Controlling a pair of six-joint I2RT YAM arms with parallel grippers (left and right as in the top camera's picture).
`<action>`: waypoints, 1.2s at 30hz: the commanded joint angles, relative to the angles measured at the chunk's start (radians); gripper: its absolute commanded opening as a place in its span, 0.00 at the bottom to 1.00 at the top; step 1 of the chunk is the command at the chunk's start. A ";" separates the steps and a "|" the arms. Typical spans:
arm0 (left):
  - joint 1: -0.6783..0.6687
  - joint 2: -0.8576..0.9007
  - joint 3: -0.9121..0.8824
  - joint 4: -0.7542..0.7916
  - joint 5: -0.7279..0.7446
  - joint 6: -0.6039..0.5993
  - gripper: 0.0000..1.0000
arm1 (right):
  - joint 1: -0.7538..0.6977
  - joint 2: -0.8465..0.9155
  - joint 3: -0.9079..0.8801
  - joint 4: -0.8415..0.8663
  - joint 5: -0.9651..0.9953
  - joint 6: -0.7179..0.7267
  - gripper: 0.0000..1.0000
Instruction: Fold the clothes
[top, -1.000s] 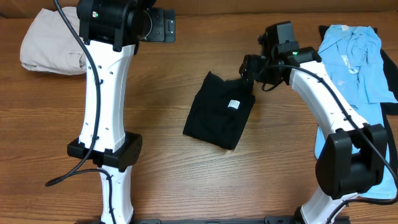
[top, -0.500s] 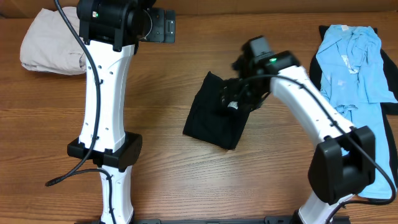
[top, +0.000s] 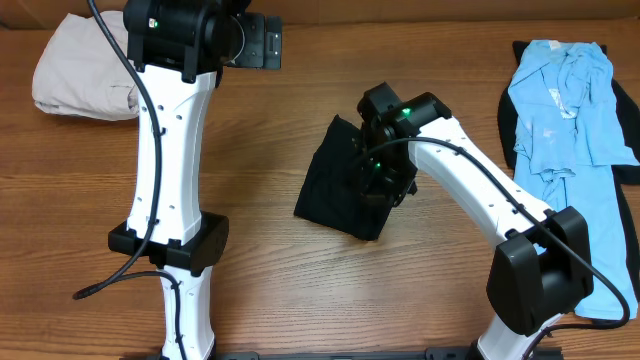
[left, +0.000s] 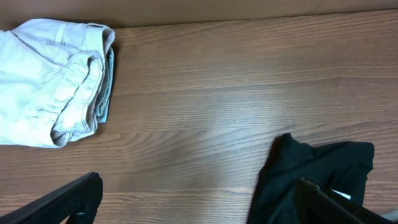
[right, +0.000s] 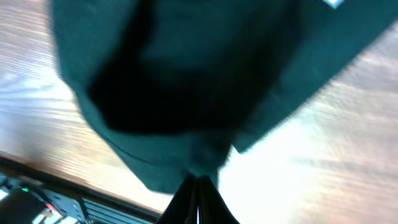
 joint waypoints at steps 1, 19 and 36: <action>0.005 -0.006 -0.004 0.004 -0.013 0.027 1.00 | -0.003 -0.040 0.012 -0.059 0.057 0.006 0.04; 0.005 0.038 -0.005 -0.004 -0.013 0.035 1.00 | 0.036 -0.042 0.012 0.056 0.036 0.029 0.63; 0.005 0.078 -0.005 -0.014 -0.011 0.035 1.00 | 0.100 -0.111 -0.091 0.098 0.200 0.266 0.04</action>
